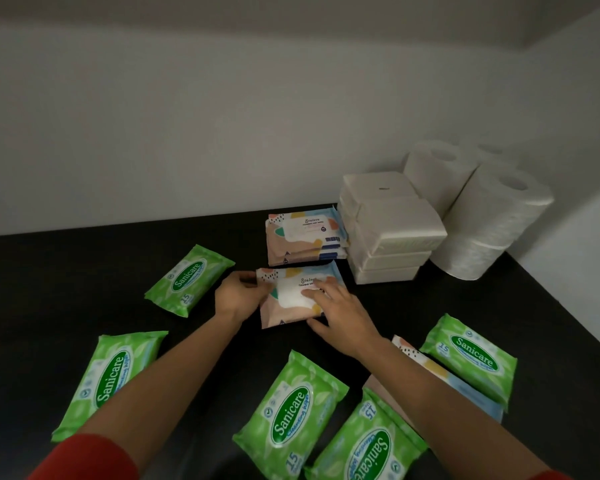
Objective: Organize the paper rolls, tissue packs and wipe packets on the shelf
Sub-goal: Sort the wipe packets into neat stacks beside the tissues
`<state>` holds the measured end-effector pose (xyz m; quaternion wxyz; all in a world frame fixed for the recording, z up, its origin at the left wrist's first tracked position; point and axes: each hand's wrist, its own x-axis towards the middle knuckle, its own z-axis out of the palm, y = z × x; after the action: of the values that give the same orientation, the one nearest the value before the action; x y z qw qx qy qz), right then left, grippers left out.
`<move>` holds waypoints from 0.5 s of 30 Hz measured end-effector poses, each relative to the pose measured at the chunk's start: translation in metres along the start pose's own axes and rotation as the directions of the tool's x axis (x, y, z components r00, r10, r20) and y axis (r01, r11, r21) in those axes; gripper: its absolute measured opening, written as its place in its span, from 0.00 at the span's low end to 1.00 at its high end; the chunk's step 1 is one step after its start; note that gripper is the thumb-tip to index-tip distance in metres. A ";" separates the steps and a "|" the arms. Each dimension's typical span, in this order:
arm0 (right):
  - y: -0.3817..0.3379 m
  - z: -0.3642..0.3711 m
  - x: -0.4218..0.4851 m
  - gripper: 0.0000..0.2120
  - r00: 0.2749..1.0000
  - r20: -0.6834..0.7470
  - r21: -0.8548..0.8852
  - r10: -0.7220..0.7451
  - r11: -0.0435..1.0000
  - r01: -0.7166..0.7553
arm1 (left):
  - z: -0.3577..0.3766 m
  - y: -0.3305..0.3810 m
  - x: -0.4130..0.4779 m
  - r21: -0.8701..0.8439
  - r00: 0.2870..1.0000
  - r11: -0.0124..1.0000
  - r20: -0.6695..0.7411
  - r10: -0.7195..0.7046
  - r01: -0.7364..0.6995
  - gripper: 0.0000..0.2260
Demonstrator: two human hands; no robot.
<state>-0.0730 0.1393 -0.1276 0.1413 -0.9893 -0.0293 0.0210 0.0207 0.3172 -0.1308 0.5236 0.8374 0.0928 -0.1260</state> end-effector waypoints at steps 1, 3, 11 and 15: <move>0.000 0.001 0.000 0.27 1.000 0.004 0.004 0.015 1.000 -0.015 | 0.000 -0.002 0.001 0.012 1.000 1.000 -0.001 -0.006 0.006 0.22; 0.000 0.001 0.000 0.27 0.999 -0.003 0.010 0.035 0.999 -0.035 | 0.002 -0.002 0.001 0.033 1.000 0.999 -0.002 0.004 -0.004 0.20; 0.002 -0.001 0.001 0.27 0.994 -0.083 -0.002 0.077 0.997 -0.077 | 0.013 0.008 0.008 0.179 0.998 0.982 -0.004 0.070 -0.068 0.14; 0.007 0.000 -0.001 0.27 0.990 -0.103 -0.013 0.093 0.995 -0.095 | 0.018 0.013 0.009 0.243 0.998 0.968 0.005 0.060 -0.059 0.11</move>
<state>-0.0738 0.1321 -0.1294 0.1324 -0.9906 0.0243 -0.0231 0.0309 0.2956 -0.1302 0.4206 0.8978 0.0524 -0.1196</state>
